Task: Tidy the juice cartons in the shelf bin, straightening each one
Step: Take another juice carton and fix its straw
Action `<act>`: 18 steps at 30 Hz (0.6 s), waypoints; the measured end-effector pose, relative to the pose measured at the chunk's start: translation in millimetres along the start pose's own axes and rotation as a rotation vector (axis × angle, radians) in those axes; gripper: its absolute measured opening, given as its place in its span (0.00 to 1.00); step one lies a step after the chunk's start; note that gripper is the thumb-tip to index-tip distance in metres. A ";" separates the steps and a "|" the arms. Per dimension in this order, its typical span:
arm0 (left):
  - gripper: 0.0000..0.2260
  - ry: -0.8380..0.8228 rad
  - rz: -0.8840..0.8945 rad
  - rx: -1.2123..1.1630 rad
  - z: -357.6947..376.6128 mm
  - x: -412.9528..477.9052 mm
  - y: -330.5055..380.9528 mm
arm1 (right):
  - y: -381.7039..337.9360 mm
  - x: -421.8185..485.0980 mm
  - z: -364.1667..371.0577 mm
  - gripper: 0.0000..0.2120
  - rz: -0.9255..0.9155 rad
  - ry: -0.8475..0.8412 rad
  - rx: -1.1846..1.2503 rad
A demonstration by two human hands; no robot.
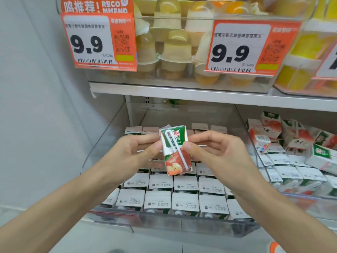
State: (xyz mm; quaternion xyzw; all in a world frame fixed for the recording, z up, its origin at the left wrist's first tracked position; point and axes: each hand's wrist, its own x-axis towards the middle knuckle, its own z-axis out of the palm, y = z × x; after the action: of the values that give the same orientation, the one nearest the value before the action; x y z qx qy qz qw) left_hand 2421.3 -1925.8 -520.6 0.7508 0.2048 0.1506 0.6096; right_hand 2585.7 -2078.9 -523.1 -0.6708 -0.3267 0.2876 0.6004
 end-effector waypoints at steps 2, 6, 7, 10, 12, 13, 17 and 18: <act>0.15 -0.013 -0.009 0.003 0.8 -0.1 0.5 | -0.2 -0.9 0.6 0.06 0.004 0.005 -0.004; 0.16 -0.049 -0.033 -0.039 4.4 0.2 -1.4 | 0.3 -1.4 3.2 0.06 0.015 0.026 0.002; 0.16 -0.052 -0.040 -0.065 5.6 1.2 -2.1 | 0.7 -1.3 4.1 0.06 0.020 0.034 0.006; 0.16 -0.030 -0.081 -0.143 7.6 5.7 -3.0 | 0.5 -1.5 5.5 0.07 0.037 0.046 0.016; 0.16 -0.024 -0.114 -0.185 7.7 8.6 -4.5 | -0.1 -1.7 5.6 0.07 0.043 0.046 0.020; 0.16 -0.030 -0.121 -0.198 7.6 9.6 -5.2 | -0.3 -1.7 5.3 0.07 0.043 0.043 0.027; 0.17 -0.096 -0.111 -0.264 4.8 9.5 -6.0 | 0.5 0.0 3.9 0.05 0.056 0.035 0.079; 0.19 -0.129 -0.093 -0.266 4.3 8.1 -6.0 | 0.3 0.2 3.3 0.04 0.066 0.033 0.094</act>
State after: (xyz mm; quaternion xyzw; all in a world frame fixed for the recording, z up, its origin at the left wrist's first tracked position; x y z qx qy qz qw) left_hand 2429.7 -1924.5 -527.6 0.6610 0.1781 0.0994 0.7221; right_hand 2583.3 -2076.7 -523.8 -0.6572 -0.2805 0.3111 0.6266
